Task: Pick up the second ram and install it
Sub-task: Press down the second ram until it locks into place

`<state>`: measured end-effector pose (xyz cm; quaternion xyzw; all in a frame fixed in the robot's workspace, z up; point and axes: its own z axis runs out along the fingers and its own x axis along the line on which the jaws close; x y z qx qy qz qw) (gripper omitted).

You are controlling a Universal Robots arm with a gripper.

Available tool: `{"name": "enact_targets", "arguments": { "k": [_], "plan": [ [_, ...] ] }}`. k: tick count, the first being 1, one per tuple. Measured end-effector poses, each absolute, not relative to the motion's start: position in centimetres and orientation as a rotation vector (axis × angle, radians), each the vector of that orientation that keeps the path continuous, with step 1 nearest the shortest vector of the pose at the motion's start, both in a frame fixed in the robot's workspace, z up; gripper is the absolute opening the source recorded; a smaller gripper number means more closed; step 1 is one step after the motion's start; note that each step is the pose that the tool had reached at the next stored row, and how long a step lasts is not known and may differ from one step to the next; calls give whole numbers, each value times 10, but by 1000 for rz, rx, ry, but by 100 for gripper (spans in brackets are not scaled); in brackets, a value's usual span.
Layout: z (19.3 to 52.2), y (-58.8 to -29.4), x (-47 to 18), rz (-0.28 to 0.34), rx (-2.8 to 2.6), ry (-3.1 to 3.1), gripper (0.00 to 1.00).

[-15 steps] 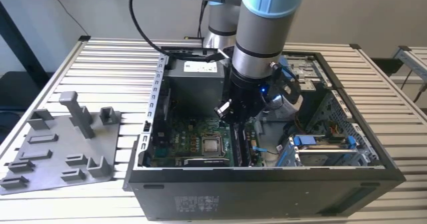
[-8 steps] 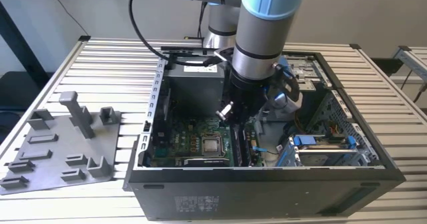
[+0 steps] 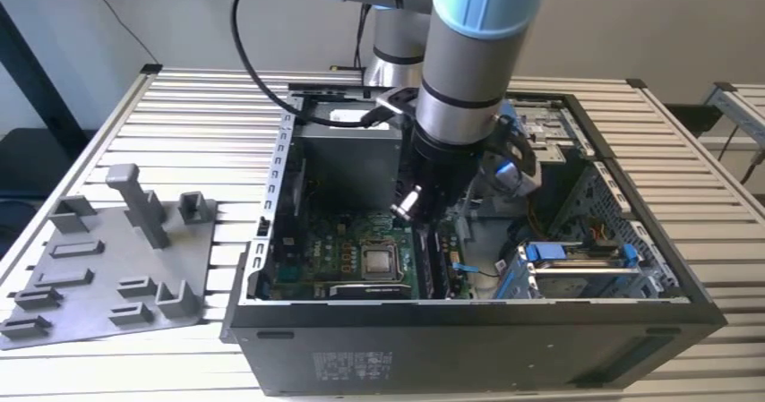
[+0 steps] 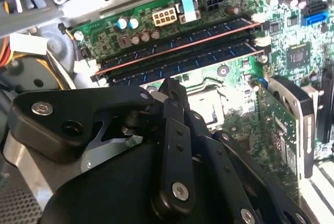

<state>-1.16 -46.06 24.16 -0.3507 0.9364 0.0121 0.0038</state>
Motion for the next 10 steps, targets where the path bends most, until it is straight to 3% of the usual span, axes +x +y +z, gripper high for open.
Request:
{"name": "enact_targets", "arguments": {
  "k": [10],
  "plan": [
    [239,-461,-12,90,-1309,2834,11]
  ]
}}
